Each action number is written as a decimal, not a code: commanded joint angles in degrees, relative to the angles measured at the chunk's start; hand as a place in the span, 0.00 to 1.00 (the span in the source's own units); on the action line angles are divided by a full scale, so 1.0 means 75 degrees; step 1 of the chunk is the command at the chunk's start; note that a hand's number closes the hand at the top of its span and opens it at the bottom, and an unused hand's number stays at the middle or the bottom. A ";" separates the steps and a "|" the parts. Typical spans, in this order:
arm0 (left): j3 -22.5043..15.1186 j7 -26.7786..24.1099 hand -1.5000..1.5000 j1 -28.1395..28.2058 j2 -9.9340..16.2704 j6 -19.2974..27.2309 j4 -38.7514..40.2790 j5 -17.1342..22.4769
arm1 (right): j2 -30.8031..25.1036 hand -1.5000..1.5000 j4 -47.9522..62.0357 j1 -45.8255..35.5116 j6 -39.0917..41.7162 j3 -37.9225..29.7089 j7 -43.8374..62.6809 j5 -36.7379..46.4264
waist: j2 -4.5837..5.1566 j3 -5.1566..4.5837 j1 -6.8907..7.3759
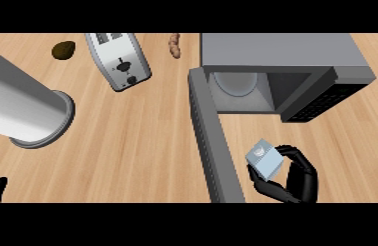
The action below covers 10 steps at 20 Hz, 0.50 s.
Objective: Pick up the milk, place it into the microwave and close the microwave
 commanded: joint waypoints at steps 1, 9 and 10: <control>0.0125 -0.0010 0.00 -0.0129 0.0099 -0.0132 0.0089 0.0160 | -0.1100 1.00 0.0377 -0.0780 0.1743 -0.0040 0.0290 -0.0252 | 0.0018 0.0006 0.0080; 0.0342 -0.0178 0.00 -0.0105 0.0097 -0.0355 0.0314 0.0329 | -0.2313 1.00 0.1386 -0.2179 0.4674 -0.0315 0.0584 -0.0893 | 0.0009 0.0001 0.0055; -0.0029 -0.0065 0.00 0.0212 -0.0089 -0.0295 -0.0042 0.0072 | -0.2400 1.00 0.1784 -0.2500 0.5000 -0.0456 0.0744 -0.1061 | 0.0013 0.0006 0.0094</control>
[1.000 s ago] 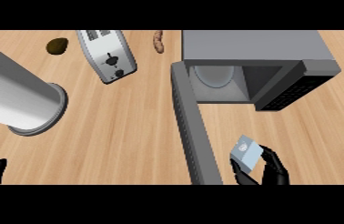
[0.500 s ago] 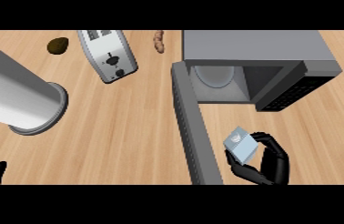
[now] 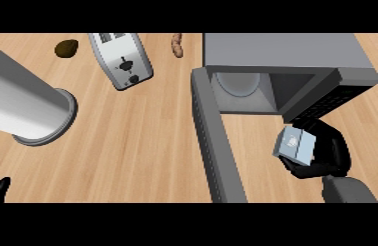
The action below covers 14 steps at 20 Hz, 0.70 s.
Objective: Pick up the milk, place it into the microwave and close the microwave
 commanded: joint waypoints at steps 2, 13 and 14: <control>0.0151 -0.0186 0.00 0.0472 -0.0097 -0.0190 -0.0164 0.0233 | -0.0011 1.00 -0.0682 0.0069 0.0701 0.0190 0.0377 -0.0040 | -0.0037 -0.0009 -0.0104; 0.0421 -0.0025 0.00 0.0272 -0.0101 -0.0175 -0.0076 0.0322 | 0.0371 1.00 -0.0780 -0.1826 -0.0872 0.0078 0.2236 0.1088 | -0.0016 -0.0006 -0.0060; 0.0530 -0.0022 0.00 -0.0079 -0.0102 -0.0297 0.0244 0.0366 | 0.0663 1.00 -0.0641 -0.2271 -0.1349 0.0183 0.2563 0.1285 | -0.0009 -0.0008 -0.0053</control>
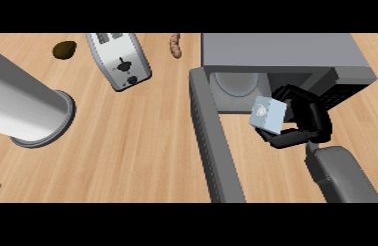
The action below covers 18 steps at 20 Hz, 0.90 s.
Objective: Pick up the milk, place it into the microwave and close the microwave
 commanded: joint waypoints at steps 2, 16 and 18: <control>0.0200 0.0266 0.00 0.0193 0.0018 -0.0082 -0.0258 0.0181 | 0.0537 1.00 0.1260 -0.1575 -0.0724 -0.0102 0.0574 0.0536 | 0.0026 0.0004 0.0132; 0.0423 0.0098 0.00 -0.0618 0.0391 -0.0520 0.0552 0.0353 | 0.0751 1.00 0.3002 -0.3112 -0.1149 -0.0347 0.0406 0.0898 | 0.0165 0.0000 0.0554; 0.0530 0.0329 0.00 -0.0897 0.0452 -0.0278 0.0447 0.0473 | 0.0654 1.00 0.3049 -0.3095 -0.1123 -0.0306 0.0241 0.0968 | 0.0185 0.0007 0.0518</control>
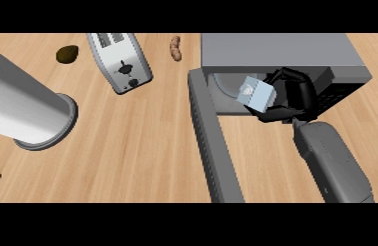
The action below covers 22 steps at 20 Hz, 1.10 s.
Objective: Pick up the milk, place it into the microwave and close the microwave
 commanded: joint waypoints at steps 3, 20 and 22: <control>-0.0189 0.0007 0.00 -0.0156 -0.0016 -0.0104 0.0109 -0.0041 | 0.0128 1.00 0.1252 -0.1599 -0.0396 0.0135 0.0984 0.0407 | 0.0365 -0.0109 0.0740; -0.0438 0.0236 0.00 -0.0912 0.0277 -0.0157 0.0282 -0.0313 | 0.0060 1.00 0.0910 -0.0634 -0.2587 -0.0419 -0.0067 0.0311 | 0.0621 -0.0130 0.1433; -0.0463 0.0291 0.00 -0.0937 0.0291 -0.0131 0.0292 -0.0376 | -0.0052 1.00 0.0796 -0.0581 -0.2777 -0.0554 -0.0324 0.0310 | 0.0661 -0.0125 0.1550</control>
